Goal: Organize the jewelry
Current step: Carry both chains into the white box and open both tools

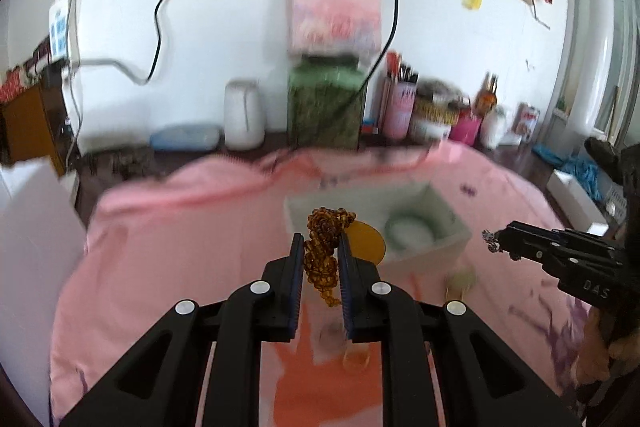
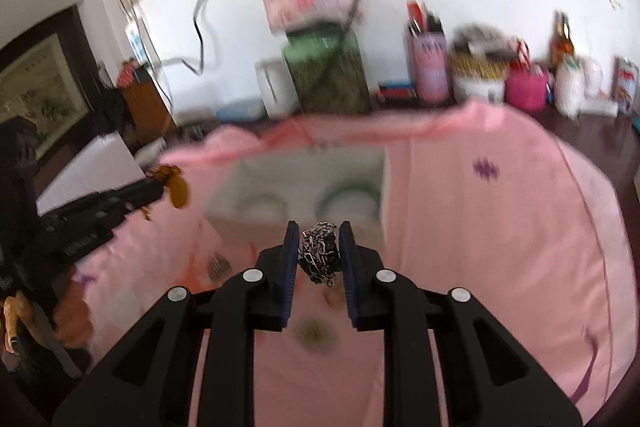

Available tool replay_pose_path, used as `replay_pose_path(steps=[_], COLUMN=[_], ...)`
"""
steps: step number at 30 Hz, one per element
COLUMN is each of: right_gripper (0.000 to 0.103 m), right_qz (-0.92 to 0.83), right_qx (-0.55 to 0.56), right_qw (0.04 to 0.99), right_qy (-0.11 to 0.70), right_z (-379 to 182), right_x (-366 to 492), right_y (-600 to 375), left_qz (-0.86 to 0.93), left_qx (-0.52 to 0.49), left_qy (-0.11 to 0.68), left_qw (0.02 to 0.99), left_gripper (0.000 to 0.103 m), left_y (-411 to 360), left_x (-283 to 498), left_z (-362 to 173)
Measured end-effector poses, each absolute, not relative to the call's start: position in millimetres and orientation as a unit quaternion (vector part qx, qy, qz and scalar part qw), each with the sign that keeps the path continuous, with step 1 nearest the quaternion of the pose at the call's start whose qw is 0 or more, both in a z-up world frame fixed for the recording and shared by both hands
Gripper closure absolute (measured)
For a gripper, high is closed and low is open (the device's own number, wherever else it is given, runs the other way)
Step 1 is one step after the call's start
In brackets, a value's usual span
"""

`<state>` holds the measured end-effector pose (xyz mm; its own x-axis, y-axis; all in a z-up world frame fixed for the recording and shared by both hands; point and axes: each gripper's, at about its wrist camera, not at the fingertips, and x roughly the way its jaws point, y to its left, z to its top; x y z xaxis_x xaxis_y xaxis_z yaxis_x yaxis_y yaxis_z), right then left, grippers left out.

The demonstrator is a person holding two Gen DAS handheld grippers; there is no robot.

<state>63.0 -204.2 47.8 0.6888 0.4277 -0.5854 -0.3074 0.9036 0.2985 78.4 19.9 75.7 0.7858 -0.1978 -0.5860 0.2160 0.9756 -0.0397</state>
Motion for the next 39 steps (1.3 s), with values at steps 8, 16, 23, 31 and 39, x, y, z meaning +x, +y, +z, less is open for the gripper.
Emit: replay_pose_path(steps=[8, 16, 23, 31, 39], right_gripper=[0.083, 0.078, 0.072, 0.043, 0.029], right_qz=[0.197, 0.188, 0.182, 0.165, 0.153], right_qx=[0.101, 0.109, 0.117, 0.089, 0.089], right_qw=[0.91, 0.89, 0.896, 0.916, 0.94], right_qy=[0.35, 0.4, 0.387, 0.354, 0.293], right_z=[51, 7, 13, 27, 60], right_x=[119, 153, 146, 124, 88], right_y=[-183, -180, -190, -186, -195], left_qz=[-0.104, -0.093, -0.087, -0.08, -0.058], left_qx=[0.008, 0.017, 0.033, 0.045, 0.075], left_qy=[0.326, 0.376, 0.343, 0.322, 0.282], left_qw=[0.94, 0.922, 0.935, 0.942, 0.955], left_gripper=[0.086, 0.082, 0.053, 0.043, 0.026], left_y=[-1, -4, -5, -12, -19], left_x=[124, 152, 136, 120, 90], left_z=[65, 19, 28, 37, 56])
